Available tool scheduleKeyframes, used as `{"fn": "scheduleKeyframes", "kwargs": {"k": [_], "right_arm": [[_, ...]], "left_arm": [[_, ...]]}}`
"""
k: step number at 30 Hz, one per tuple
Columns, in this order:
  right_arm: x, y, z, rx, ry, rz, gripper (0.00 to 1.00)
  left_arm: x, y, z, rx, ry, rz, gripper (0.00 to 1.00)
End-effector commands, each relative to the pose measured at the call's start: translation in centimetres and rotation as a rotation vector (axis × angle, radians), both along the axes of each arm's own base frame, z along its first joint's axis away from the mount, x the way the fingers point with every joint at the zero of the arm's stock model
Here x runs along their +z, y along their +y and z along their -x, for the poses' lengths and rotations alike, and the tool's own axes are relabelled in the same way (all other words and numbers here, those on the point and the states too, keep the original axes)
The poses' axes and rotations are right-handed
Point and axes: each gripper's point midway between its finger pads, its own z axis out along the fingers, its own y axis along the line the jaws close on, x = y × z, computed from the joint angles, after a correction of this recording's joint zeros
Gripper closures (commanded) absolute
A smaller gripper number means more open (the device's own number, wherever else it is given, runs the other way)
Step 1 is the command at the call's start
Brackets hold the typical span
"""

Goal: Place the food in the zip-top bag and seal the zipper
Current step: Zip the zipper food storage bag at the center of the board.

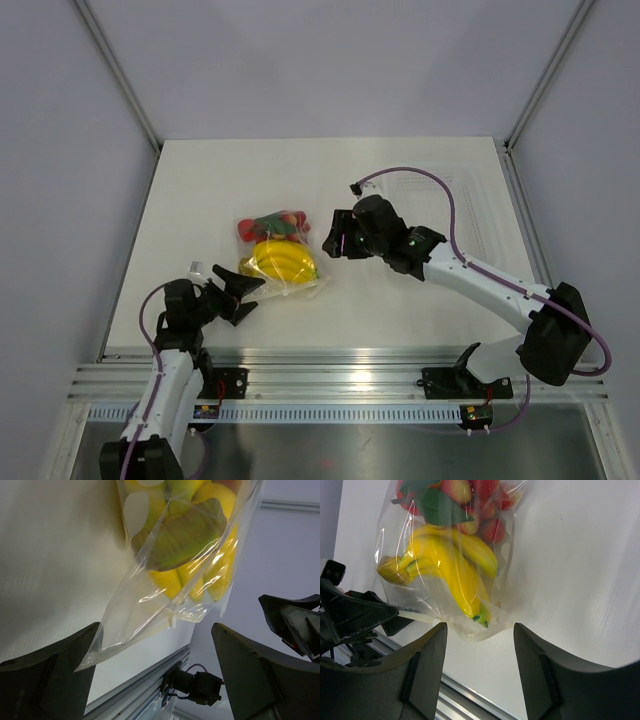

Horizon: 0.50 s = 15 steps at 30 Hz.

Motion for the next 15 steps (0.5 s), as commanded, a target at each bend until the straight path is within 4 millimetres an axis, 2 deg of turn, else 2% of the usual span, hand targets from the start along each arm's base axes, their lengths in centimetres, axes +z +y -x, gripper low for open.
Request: {"fn": "scheduleKeyframes", "kwargs": {"k": [1,3,7,10,11,13,15], "right_arm": [[1.1,0.6,-0.3,0.004,-0.032,-0.001,0.37],[1.2,0.7,-0.4,0.0,-0.033,-0.002,0.37],[1.3,0.9,-0.2,0.007,-0.036,0.006,0.38],[1.2,1.2,0.6,0.046,-0.063,0.061,0.38],[1.1,1.6,1.6,0.08,-0.075,0.083,0.38],[1.3,1.8,1.9,0.125,-0.138,0.147,0.38],[1.4,2.6,3.1,0.185,-0.203,0.211,0.38]], "left_arm": [[0.6,-1.0,-1.4,-0.006,-0.046,-0.012,0.07],[0.4,-2.0,-1.7,-0.035,-0.043,-0.012,0.08],[1.2,-2.3,-2.8,-0.026,-0.07,-0.016,0.19],[1.4,-1.8,-3.5,0.002,-0.084,-0.039,0.27],[1.7,-1.8,-3.8,0.009,-0.097,-0.042,0.31],[1.6,-1.7,-4.1,0.012,-0.09,-0.046,0.33],[2.0,-1.8,-4.5,0.006,-0.096,-0.048,0.39]]}}
